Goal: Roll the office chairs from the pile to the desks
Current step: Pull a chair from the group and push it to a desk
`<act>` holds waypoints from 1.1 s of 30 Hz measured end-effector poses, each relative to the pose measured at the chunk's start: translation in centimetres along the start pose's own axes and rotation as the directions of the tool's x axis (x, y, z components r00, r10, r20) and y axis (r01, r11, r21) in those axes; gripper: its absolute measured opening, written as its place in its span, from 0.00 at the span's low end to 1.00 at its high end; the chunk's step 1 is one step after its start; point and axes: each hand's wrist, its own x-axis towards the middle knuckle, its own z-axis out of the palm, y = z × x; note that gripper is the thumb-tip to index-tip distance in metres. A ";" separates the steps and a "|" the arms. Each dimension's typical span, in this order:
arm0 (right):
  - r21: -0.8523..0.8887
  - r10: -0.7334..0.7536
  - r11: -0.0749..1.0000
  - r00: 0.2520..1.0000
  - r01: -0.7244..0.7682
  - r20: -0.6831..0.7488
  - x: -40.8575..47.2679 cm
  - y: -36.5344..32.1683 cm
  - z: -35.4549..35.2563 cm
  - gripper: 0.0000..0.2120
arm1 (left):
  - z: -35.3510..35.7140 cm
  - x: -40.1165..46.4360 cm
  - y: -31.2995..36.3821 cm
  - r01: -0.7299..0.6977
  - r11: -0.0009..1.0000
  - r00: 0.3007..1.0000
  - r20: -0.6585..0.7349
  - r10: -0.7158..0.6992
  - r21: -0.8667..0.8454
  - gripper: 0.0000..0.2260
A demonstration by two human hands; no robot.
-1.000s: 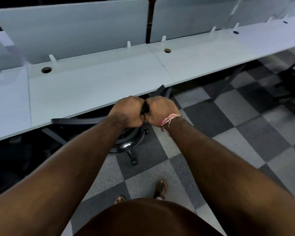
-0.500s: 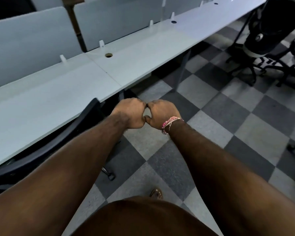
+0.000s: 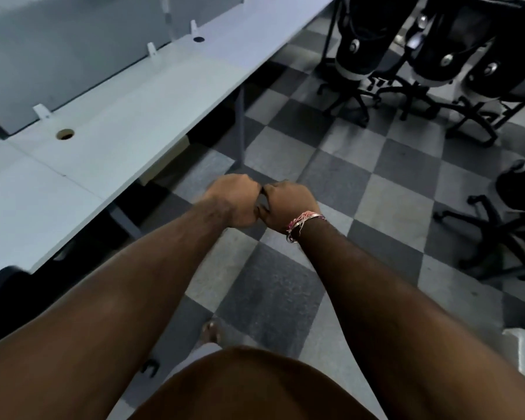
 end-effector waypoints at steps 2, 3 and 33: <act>-0.008 0.038 0.999 0.999 -0.037 0.023 1.2 2.1 0.4 0.18 | -0.4 2.8 0.6 -0.037 0.999 0.999 -0.004 0.037 0.032 0.07; -0.004 0.054 0.999 0.998 -0.054 0.030 1.9 3.3 0.6 0.17 | -0.3 4.5 0.9 -0.062 0.997 0.998 -0.008 0.062 0.048 0.08; -0.009 0.413 0.910 0.904 -0.415 0.110 41.4 53.5 7.0 0.15 | -9.8 72.7 4.6 -0.445 0.891 0.895 0.010 0.446 0.085 0.10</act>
